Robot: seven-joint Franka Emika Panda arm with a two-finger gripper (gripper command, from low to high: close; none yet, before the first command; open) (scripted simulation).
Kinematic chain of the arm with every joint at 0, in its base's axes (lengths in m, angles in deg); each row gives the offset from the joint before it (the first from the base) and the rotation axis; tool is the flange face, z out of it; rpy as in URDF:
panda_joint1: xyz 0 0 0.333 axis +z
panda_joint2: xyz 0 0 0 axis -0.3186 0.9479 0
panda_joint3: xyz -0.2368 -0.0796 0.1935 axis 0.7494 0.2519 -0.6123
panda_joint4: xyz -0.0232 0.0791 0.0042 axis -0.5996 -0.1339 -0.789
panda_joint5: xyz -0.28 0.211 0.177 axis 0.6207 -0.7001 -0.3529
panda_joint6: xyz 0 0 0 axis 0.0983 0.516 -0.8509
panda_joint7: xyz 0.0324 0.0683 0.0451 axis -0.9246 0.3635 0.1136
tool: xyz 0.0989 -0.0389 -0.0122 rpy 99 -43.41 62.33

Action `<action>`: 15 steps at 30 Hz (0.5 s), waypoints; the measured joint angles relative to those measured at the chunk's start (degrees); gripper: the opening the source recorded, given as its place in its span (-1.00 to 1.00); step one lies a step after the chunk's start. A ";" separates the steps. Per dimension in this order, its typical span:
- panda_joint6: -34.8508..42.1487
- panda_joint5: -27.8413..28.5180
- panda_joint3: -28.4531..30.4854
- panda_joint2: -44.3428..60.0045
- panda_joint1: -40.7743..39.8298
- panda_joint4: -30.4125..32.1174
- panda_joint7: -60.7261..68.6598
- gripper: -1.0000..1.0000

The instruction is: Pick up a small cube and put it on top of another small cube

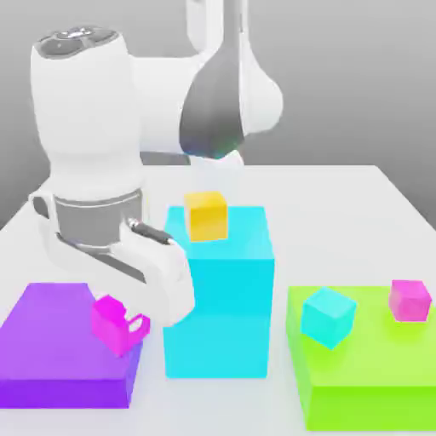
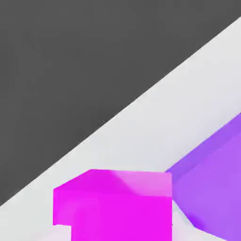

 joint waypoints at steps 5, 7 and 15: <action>6.26 0.36 -1.16 -10.35 0.53 4.07 -1.48 -1.00; 8.77 0.39 -1.78 -14.48 0.71 5.69 -2.01 -1.00; 18.76 0.03 -4.22 -30.95 1.62 12.20 -3.92 -1.00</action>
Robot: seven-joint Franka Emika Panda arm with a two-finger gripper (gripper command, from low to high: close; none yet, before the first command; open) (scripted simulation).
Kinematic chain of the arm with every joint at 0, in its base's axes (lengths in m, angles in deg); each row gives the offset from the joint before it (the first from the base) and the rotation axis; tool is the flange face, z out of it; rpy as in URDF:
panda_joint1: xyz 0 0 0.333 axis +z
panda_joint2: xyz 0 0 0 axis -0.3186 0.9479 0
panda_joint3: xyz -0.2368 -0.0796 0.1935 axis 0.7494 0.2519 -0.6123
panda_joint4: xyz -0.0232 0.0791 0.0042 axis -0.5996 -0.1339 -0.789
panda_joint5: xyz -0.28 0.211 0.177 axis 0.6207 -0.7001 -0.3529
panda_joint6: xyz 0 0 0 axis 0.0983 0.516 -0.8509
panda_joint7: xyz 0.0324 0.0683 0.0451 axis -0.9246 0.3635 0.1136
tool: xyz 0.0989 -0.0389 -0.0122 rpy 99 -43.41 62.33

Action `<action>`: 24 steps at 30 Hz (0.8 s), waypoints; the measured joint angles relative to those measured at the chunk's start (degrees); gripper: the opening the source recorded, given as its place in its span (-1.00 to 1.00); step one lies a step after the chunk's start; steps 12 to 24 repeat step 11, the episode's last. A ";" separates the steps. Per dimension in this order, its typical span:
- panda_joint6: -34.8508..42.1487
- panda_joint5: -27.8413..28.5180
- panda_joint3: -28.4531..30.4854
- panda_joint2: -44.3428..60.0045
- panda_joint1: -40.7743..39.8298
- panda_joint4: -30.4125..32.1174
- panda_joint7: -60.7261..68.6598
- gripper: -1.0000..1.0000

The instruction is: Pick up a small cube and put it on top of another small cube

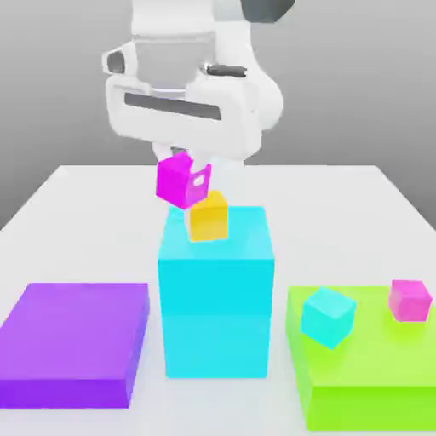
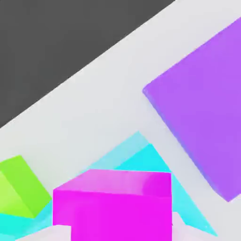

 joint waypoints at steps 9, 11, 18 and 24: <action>-4.09 -0.82 -1.67 -6.02 0.52 10.14 -0.74 1.00; -4.09 -0.82 -1.67 -6.02 0.52 10.14 -0.74 1.00; -4.09 -0.82 -1.67 -6.02 0.52 10.14 -0.74 1.00; -4.09 -0.82 -1.67 -6.02 0.52 10.14 -0.74 1.00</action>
